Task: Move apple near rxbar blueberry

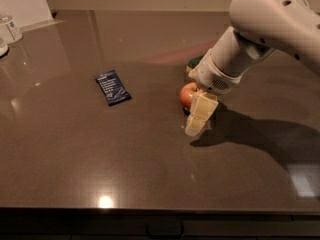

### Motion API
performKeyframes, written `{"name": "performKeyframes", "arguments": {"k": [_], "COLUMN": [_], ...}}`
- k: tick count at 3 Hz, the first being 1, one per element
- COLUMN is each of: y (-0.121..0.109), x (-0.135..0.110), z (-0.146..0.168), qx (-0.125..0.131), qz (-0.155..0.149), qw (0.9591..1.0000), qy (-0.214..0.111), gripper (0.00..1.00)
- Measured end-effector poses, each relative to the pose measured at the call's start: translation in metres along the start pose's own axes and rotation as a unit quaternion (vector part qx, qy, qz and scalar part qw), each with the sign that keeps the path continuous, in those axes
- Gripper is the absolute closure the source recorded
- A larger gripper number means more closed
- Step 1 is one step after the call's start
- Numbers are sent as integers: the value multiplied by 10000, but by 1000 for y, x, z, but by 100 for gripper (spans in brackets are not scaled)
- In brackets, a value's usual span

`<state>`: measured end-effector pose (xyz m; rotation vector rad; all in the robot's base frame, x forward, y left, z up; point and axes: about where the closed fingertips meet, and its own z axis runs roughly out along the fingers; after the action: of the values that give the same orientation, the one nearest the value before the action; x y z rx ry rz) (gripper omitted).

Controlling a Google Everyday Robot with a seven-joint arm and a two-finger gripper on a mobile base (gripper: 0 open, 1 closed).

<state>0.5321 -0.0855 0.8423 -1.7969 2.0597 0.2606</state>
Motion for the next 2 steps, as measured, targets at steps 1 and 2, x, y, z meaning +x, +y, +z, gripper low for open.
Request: {"name": "performKeyframes", "arguments": {"k": [1,2], "y": [-13,-22], "x": [0,-1], "z": [2,0], "qx": [31,66], "qz": [-142,-267], "qw": [9999,9995], "qy": [92,159], "gripper": [26,50]}}
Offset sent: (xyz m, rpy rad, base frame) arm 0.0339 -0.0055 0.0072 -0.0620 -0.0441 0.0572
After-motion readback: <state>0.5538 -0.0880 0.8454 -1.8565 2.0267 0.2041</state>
